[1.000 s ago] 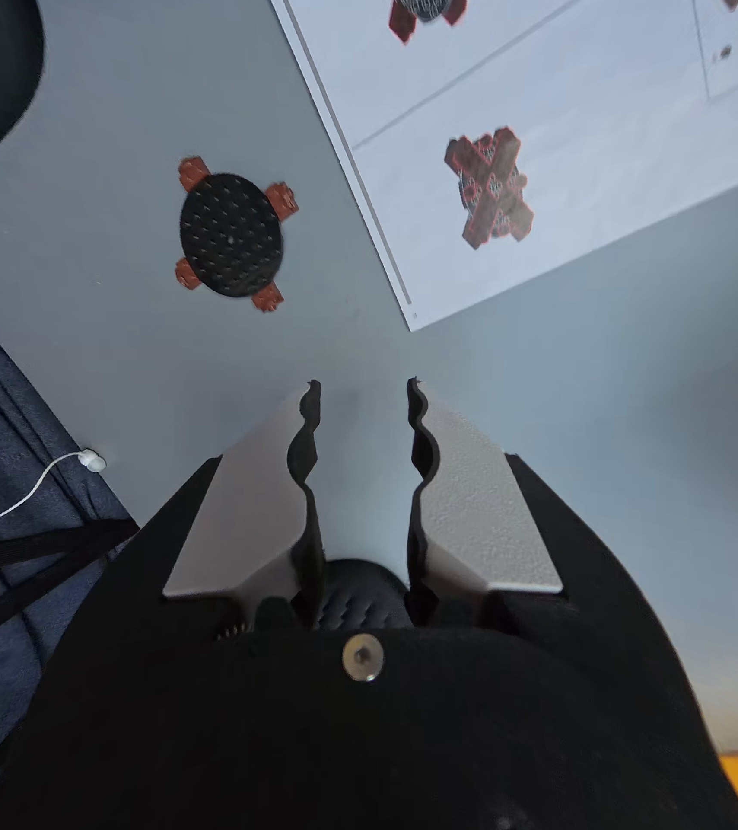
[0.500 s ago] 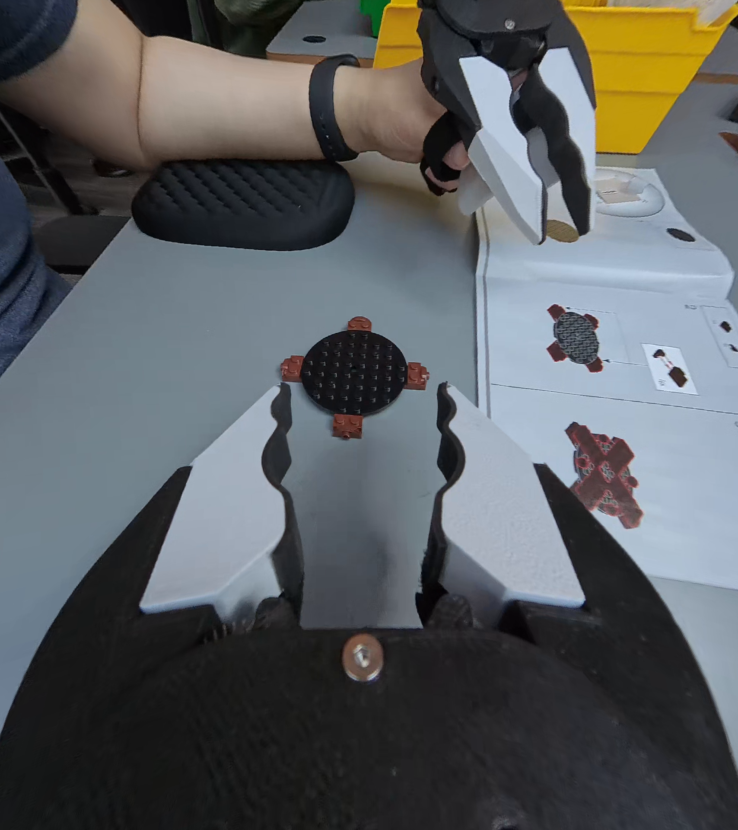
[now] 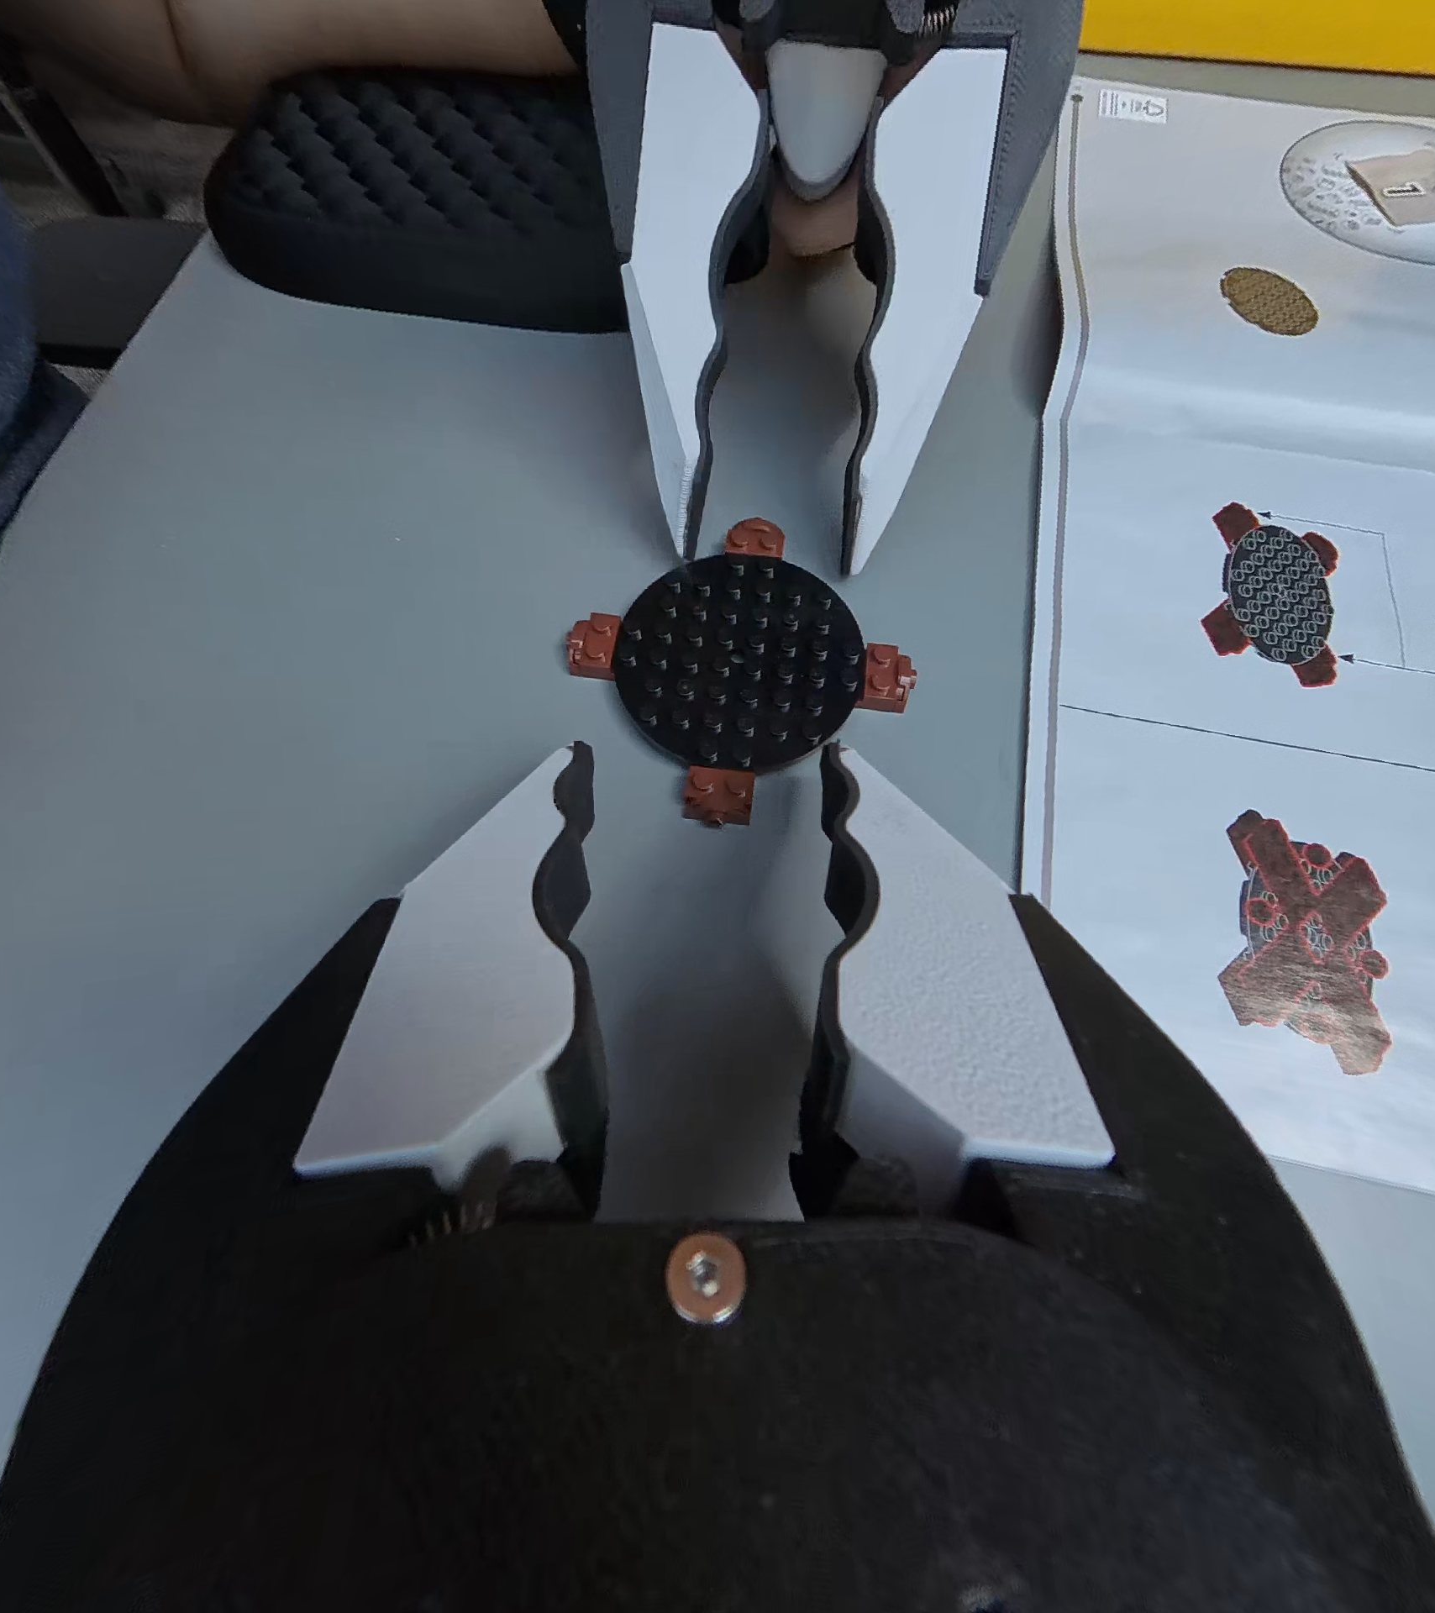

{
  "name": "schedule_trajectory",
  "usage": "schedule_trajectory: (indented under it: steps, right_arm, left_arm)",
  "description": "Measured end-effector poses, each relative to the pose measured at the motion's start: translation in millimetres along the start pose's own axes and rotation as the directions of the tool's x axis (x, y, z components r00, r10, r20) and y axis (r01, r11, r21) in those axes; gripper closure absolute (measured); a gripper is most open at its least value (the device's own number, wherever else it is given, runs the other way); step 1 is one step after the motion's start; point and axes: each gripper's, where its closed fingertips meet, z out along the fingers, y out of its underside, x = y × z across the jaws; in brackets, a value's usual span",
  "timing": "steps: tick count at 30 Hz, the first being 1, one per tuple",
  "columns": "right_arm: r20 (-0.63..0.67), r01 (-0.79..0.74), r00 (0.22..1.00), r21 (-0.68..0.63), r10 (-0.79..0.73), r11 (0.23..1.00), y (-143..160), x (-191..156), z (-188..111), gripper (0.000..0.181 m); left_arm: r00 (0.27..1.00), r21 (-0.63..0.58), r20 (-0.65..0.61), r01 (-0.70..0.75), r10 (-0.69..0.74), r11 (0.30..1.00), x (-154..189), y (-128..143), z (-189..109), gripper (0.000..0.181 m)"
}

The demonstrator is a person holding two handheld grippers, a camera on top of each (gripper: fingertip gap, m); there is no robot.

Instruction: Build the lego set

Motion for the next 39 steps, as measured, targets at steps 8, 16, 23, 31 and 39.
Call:
schedule_trajectory:
  steps: [8, 16, 23, 31, 39]
  right_arm:
    - [-0.023, -0.026, 0.999, -0.04, 0.025, 0.999, 7, 5, 5, 0.131]
    - [-0.063, -0.022, 0.998, -0.066, 0.018, 0.998, 9, 8, 8, 0.143]
    - [-0.059, -0.036, 0.998, -0.064, 0.032, 0.997, 9, 9, 8, 0.15]
    - [-0.053, -0.034, 0.998, -0.063, 0.031, 0.997, 10, 10, 7, 0.156]
    - [-0.062, -0.022, 0.998, -0.068, 0.018, 0.997, 10, 12, 7, 0.157]
  left_arm:
    - [0.998, -0.024, 0.035, -0.042, 0.043, 0.999, -1, 4, 1, 0.15]
    - [0.998, -0.018, 0.037, -0.053, 0.053, 0.998, -3, 4, 1, 0.163]
    - [0.997, -0.013, 0.021, -0.071, 0.072, 0.997, -1, 4, 1, 0.165]
    - [0.998, 0.001, 0.002, -0.055, 0.055, 0.998, 1, 4, 1, 0.158]
    - [0.998, -0.009, 0.007, -0.064, 0.065, 0.998, 0, 4, 2, 0.164]
